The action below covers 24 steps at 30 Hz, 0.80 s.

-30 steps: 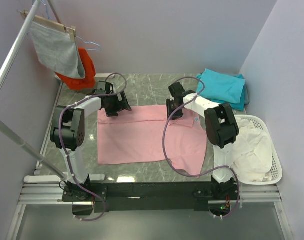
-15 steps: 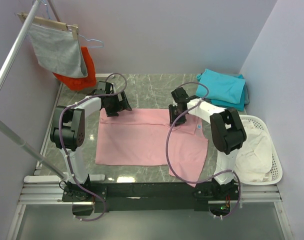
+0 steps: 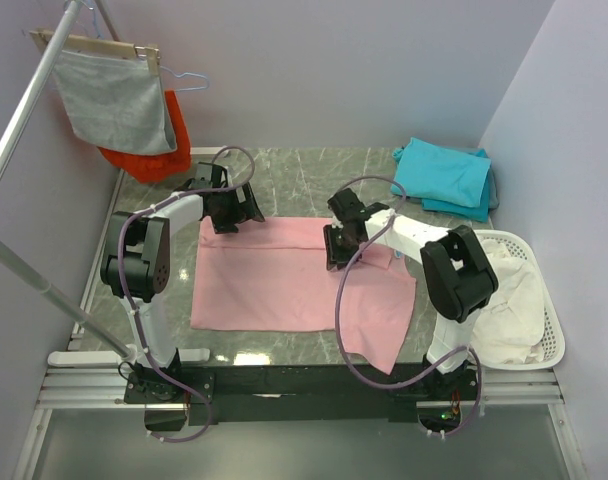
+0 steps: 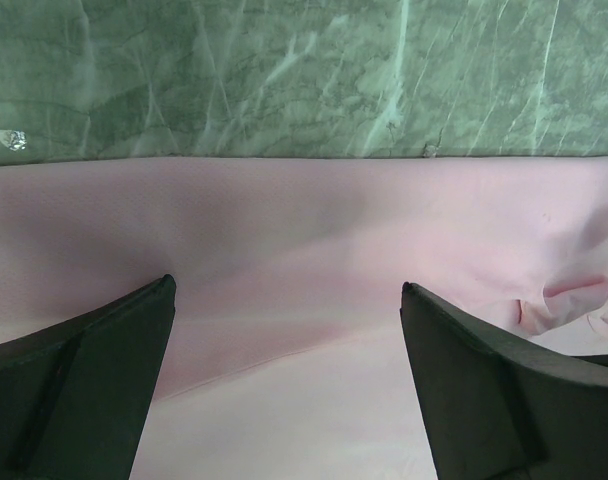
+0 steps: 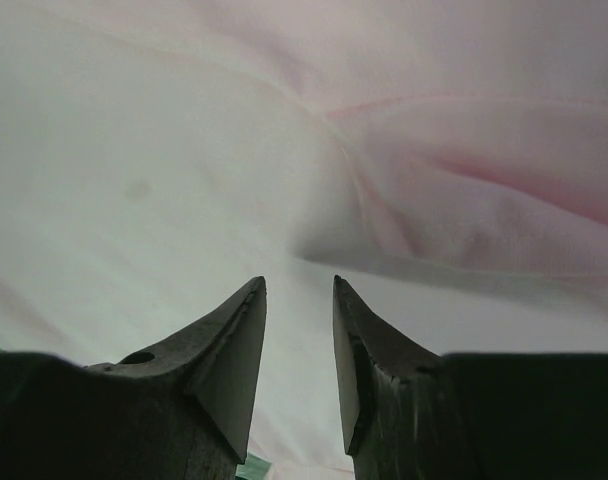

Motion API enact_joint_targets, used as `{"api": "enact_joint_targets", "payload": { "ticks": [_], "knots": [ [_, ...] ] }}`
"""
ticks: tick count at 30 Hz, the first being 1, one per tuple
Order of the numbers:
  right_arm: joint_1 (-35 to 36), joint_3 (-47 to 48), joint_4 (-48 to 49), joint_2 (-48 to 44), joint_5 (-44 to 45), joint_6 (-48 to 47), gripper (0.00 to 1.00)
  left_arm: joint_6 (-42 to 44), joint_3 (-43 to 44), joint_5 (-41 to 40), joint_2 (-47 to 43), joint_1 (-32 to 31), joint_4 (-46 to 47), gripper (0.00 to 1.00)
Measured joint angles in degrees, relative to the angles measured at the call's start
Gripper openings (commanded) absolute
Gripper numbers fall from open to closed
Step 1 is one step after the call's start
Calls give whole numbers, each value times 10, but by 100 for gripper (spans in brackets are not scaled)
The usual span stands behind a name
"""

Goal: Fold and stack the t-shirts
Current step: Fold the flattened tshirt in 1/3 of the way

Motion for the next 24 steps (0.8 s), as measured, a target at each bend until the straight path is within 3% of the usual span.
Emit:
{"api": "enact_joint_targets", "payload": {
  "ticks": [11, 24],
  "knots": [
    [-24, 51, -9, -5, 76, -3, 42, 0, 0, 0, 0, -2, 0, 99],
    [-92, 82, -1, 53, 92, -12, 42, 0, 0, 0, 0, -2, 0, 99]
  ]
}}
